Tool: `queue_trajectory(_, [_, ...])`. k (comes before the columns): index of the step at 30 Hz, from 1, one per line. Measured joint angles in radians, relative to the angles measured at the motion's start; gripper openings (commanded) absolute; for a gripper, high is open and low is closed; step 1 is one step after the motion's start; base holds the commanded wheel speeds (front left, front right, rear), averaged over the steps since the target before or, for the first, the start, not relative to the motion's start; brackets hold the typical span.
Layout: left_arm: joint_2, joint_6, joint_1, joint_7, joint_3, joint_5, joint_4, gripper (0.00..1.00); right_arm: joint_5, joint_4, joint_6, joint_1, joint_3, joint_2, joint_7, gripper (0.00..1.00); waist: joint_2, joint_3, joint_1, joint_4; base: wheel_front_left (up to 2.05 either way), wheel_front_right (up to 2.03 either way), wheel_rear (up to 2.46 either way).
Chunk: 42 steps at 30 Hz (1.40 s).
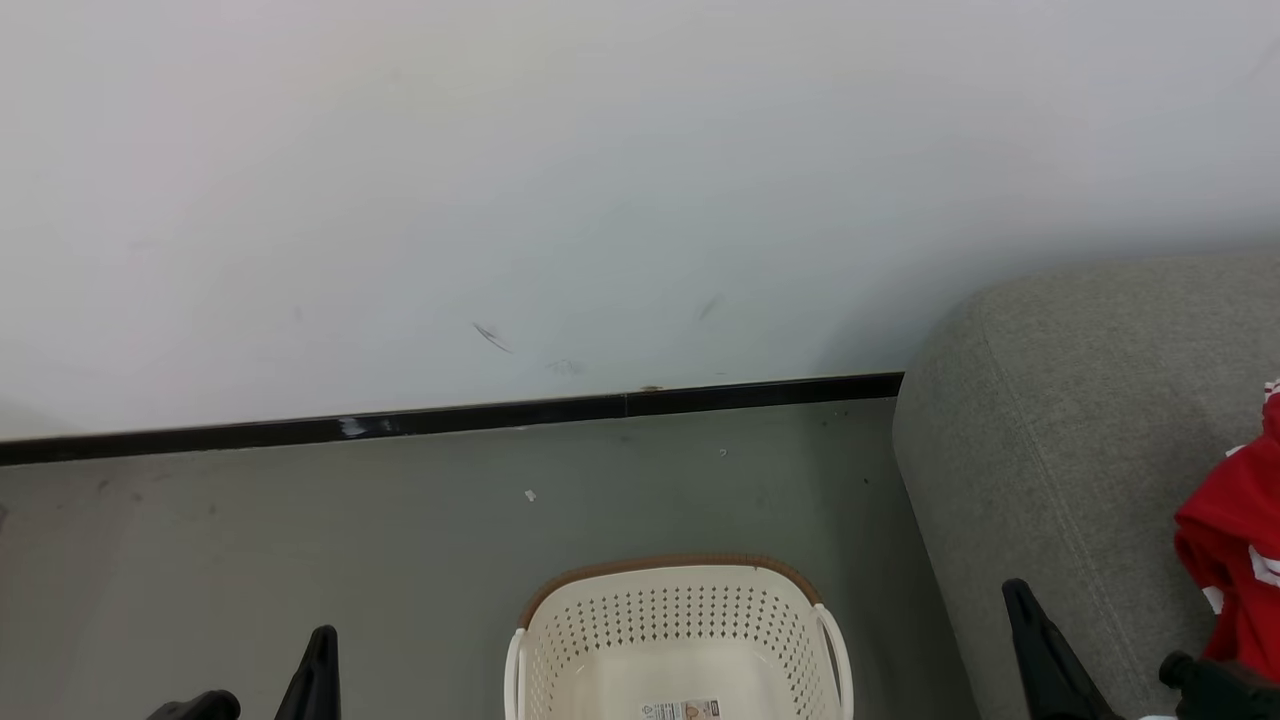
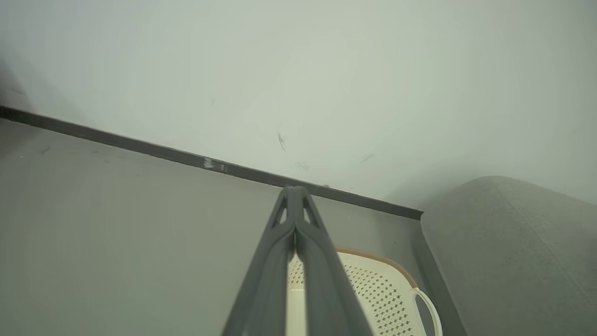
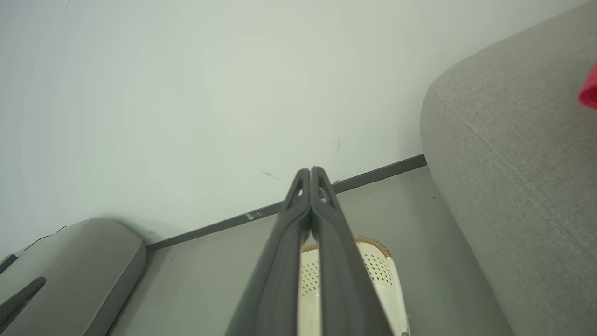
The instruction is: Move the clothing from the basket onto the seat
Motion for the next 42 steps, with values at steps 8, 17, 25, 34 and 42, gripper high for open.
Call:
queue_trajectory(8, [-0.012,-0.031,-0.019,0.035,0.028,-0.114,0.002,0.0,0.151,0.015,0.0,-0.005,-0.005,-0.01,0.032,0.0,0.0,-0.002,0.0072,0.0,0.0,0.0,0.0])
queue_trajectory(17, [-0.017,-0.058,-0.024,0.071,0.059,-0.241,0.015,0.0,0.318,0.046,0.0,-0.044,-0.007,-0.026,0.066,0.0,0.0,-0.005,0.011,-0.001,0.0,0.0,0.0])
queue_trajectory(25, [-0.025,-0.084,-0.043,0.097,0.085,-0.34,0.026,0.0,0.451,0.076,0.0,-0.074,-0.007,-0.039,0.09,0.0,0.0,-0.003,0.0089,-0.002,0.0,0.0,0.0])
queue_trajectory(34, [-0.042,-0.118,-0.064,0.132,0.117,-0.48,0.045,0.0,0.634,0.114,0.0,-0.112,-0.007,-0.053,0.113,0.0,0.0,0.008,0.0012,-0.003,0.0,0.0,0.0])
queue_trajectory(42, [-0.046,-0.143,-0.084,0.159,0.141,-0.579,0.059,0.0,0.765,0.143,0.0,-0.132,-0.007,-0.067,0.139,0.0,0.0,0.015,-0.0014,-0.004,0.0,0.0,0.0])
